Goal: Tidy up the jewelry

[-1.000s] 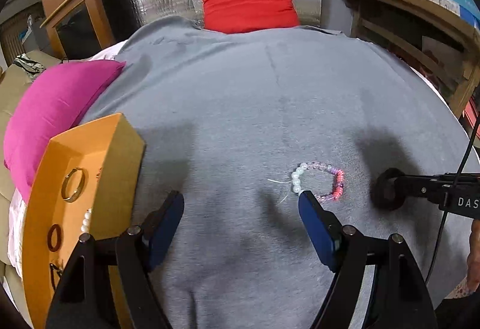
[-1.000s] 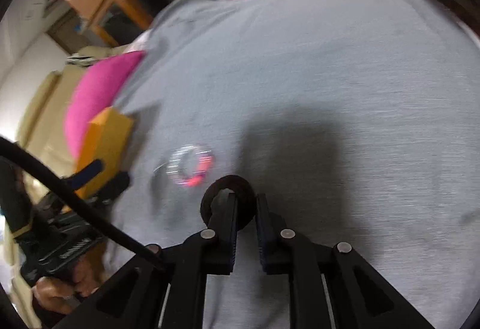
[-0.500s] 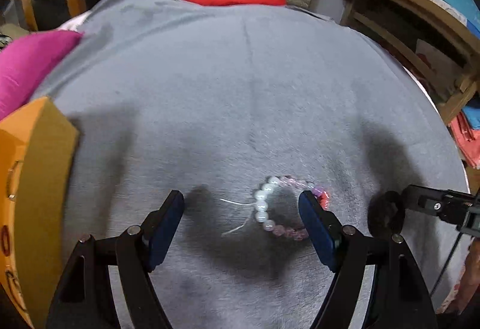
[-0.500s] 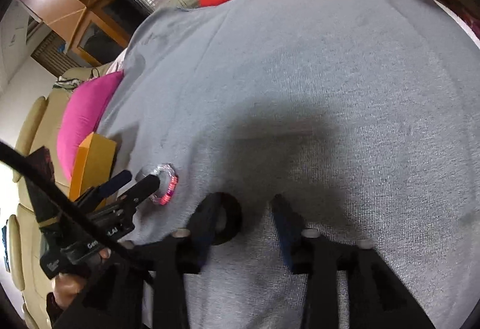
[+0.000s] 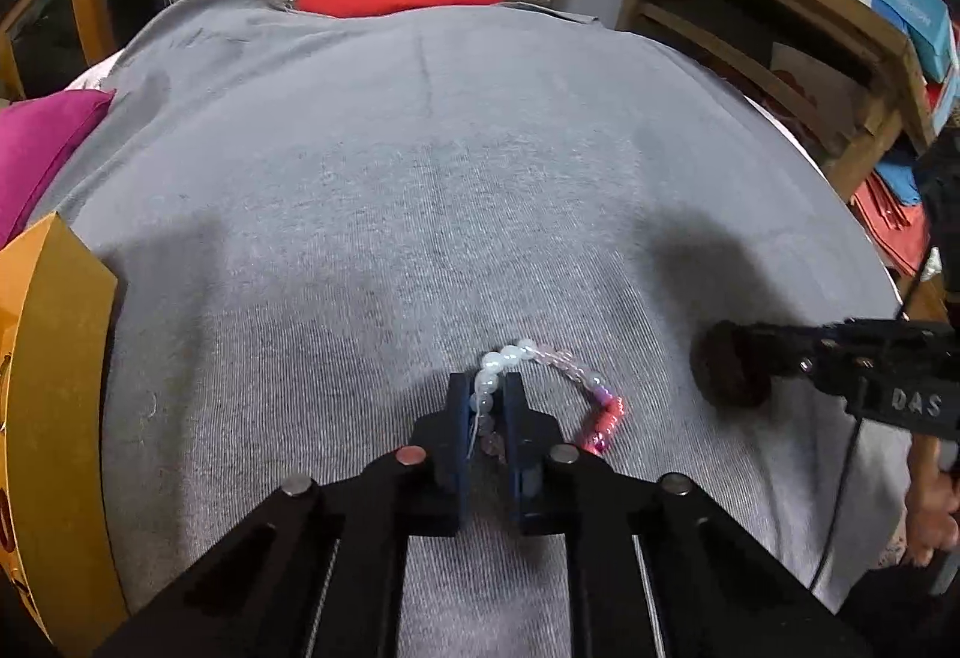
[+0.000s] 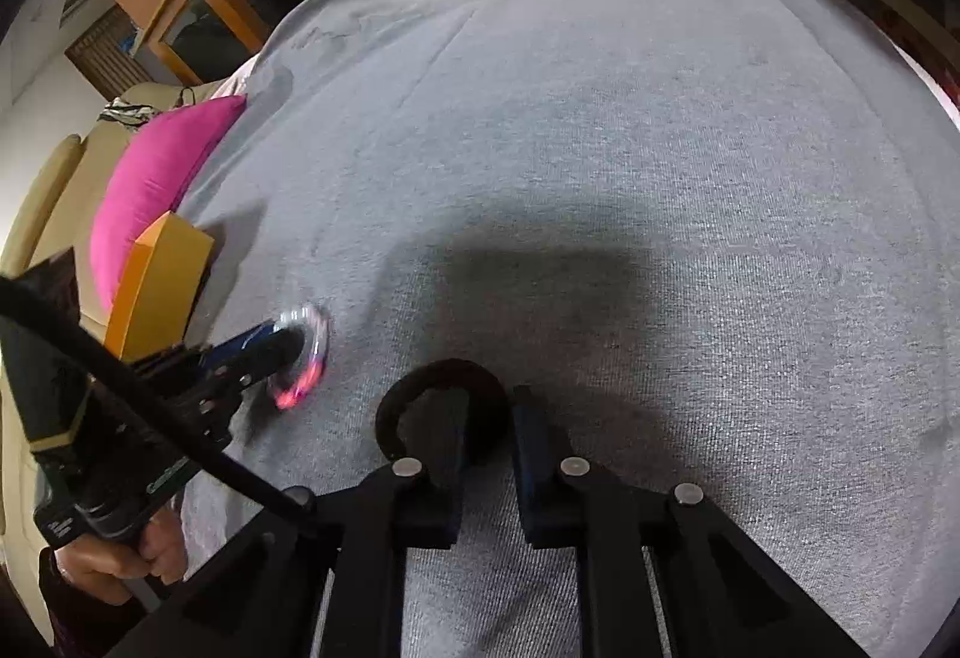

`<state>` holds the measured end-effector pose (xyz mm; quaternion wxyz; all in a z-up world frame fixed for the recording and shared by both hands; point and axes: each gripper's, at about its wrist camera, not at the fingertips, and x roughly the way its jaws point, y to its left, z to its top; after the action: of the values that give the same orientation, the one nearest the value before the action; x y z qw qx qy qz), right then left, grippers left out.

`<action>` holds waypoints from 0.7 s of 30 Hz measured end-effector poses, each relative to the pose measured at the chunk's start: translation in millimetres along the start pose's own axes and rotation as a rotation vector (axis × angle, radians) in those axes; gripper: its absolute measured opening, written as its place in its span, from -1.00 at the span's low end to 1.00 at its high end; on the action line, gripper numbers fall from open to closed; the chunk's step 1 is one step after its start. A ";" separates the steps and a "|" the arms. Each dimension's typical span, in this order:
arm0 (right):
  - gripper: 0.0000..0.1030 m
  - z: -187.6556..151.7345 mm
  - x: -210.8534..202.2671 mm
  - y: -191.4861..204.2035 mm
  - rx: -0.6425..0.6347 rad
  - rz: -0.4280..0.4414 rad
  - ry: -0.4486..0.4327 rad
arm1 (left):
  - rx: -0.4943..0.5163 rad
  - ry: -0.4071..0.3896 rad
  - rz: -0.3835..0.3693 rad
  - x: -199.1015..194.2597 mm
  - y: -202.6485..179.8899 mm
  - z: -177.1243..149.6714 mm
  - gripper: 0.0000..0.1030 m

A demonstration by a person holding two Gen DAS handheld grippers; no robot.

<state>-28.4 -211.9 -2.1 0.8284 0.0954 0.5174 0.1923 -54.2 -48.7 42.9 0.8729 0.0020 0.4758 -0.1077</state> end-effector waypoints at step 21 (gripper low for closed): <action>-0.69 0.2 -3.0 -9.6 0.027 0.042 -0.001 | 0.092 0.057 -0.028 -10.0 2.8 -16.5 -0.07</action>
<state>-27.3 -221.9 -3.0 0.8230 0.1174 0.5174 0.2029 -72.6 -42.4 41.9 0.8565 0.0385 0.4949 -0.1414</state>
